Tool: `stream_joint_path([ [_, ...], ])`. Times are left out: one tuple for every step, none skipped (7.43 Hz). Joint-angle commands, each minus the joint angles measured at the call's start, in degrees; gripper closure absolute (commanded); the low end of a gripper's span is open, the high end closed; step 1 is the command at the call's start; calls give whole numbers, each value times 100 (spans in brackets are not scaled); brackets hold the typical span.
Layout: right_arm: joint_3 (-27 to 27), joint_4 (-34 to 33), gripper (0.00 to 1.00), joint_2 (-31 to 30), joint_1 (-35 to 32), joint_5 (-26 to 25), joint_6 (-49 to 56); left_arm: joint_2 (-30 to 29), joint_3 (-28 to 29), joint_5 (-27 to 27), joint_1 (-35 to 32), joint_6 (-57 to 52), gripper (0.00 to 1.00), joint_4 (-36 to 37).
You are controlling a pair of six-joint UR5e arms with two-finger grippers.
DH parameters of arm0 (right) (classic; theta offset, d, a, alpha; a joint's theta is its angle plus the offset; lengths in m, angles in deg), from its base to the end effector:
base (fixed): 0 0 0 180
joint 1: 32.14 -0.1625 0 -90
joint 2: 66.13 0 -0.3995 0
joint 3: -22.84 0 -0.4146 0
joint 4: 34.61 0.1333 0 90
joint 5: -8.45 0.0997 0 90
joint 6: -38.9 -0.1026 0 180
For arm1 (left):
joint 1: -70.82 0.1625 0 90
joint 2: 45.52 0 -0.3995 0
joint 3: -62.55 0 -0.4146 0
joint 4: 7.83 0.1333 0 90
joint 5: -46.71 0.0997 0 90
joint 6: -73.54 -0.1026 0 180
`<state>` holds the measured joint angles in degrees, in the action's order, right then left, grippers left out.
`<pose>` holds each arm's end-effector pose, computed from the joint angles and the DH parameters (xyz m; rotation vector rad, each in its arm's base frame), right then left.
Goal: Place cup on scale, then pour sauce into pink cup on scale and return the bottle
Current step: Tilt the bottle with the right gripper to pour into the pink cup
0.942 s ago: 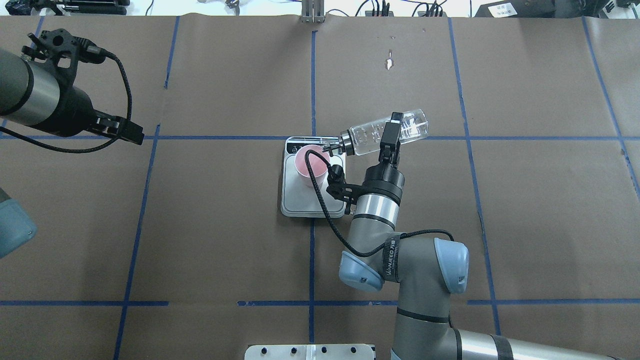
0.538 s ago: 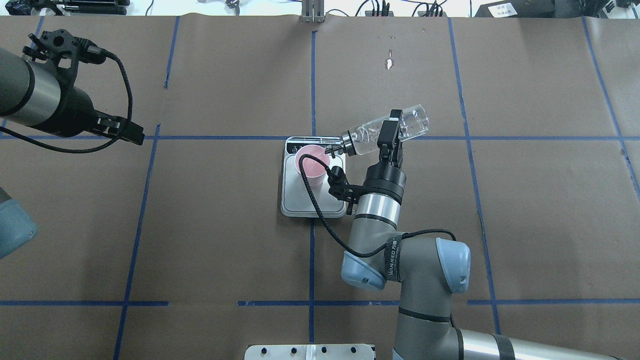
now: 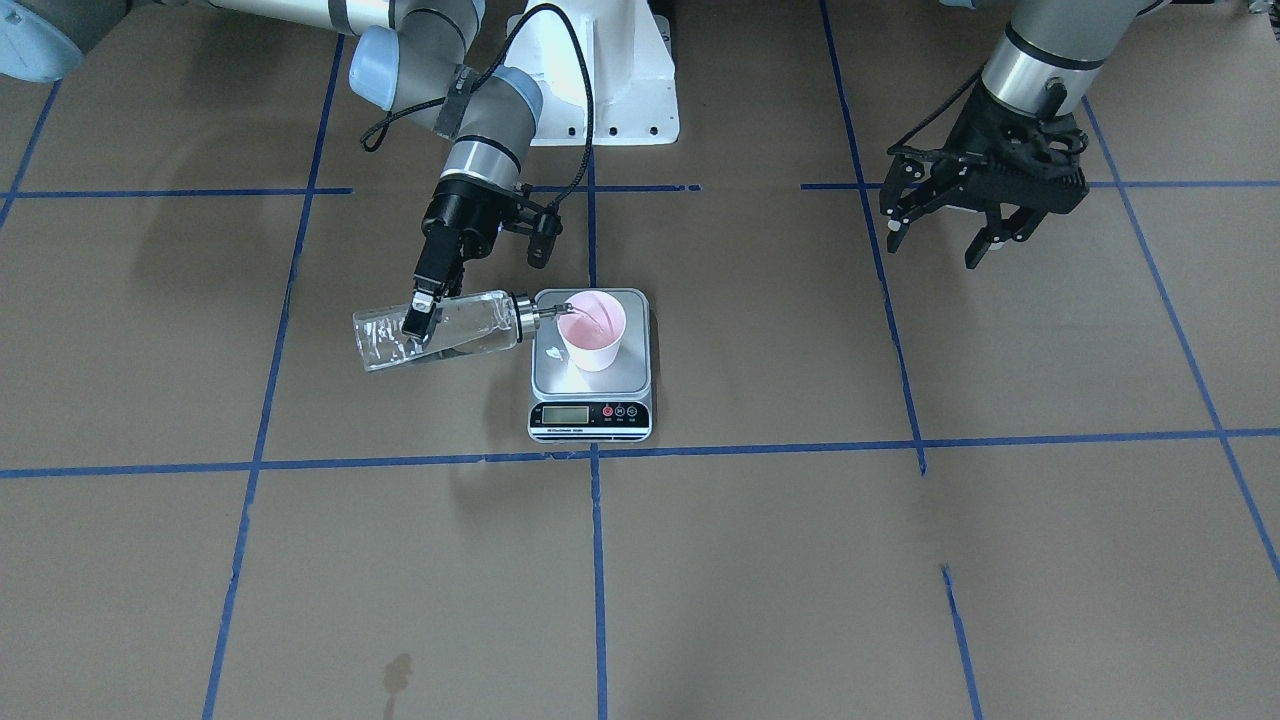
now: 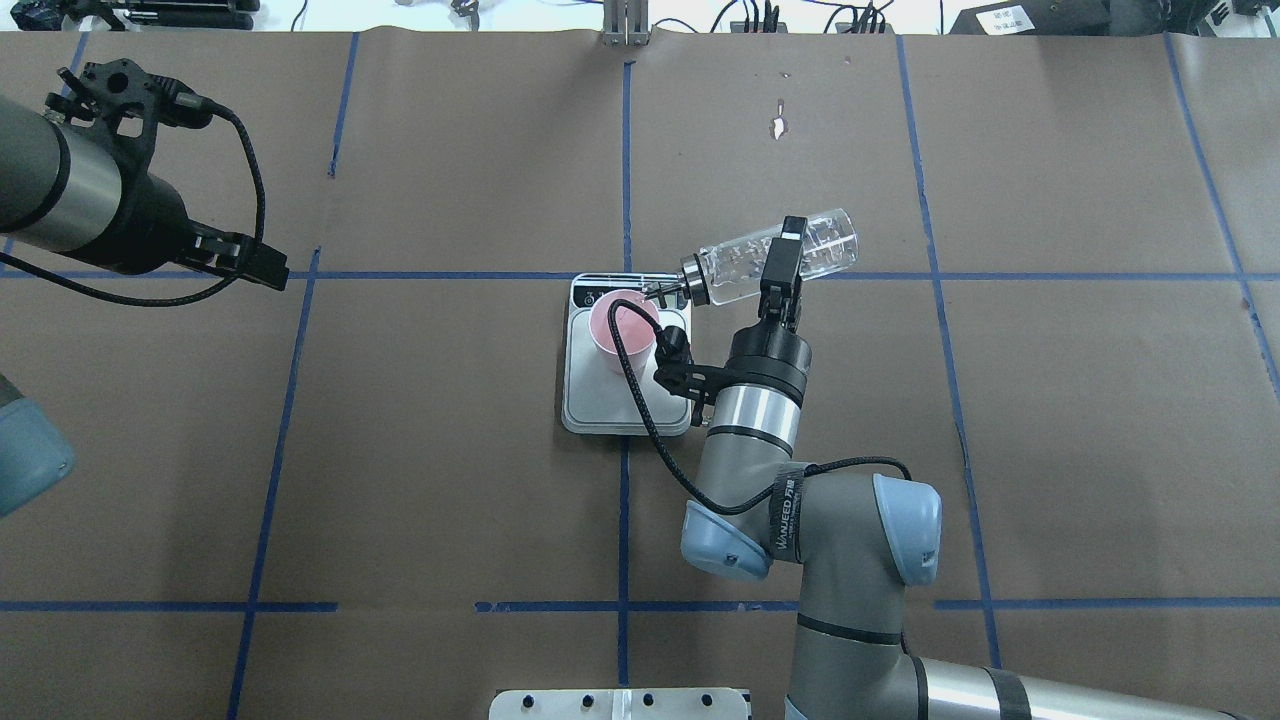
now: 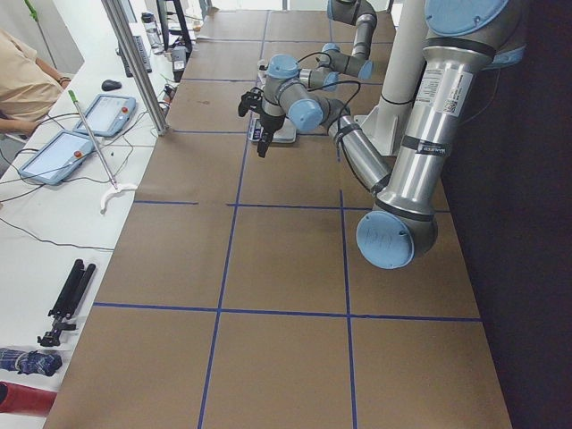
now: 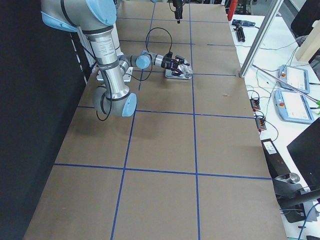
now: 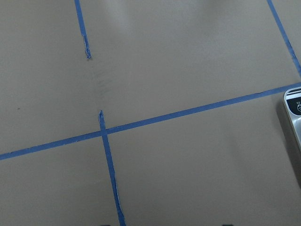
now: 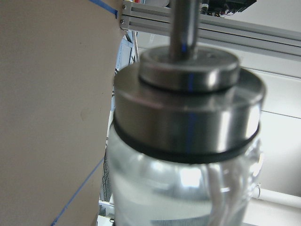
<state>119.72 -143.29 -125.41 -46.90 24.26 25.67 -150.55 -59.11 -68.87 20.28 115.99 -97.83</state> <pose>-0.5558 -0.3864 0.2471 1.1227 0.7385 -0.7066 0.2641 -0.4609 0.2376 0.3286 0.8426 0.1333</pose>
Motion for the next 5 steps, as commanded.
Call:
stream_joint_path([
  [-3,92,100,-5,8,44,-608,0,11,0,0,0,16,0],
  [-3,502,100,-5,16,236,-837,0,11,0,0,0,16,0],
  [-12,932,100,-13,8,386,-935,0,11,0,0,0,16,0],
  [-20,1189,100,-31,8,579,-1214,0,11,0,0,0,16,0],
  [-21,1209,100,-92,16,650,-1695,0,11,0,0,0,16,0],
])
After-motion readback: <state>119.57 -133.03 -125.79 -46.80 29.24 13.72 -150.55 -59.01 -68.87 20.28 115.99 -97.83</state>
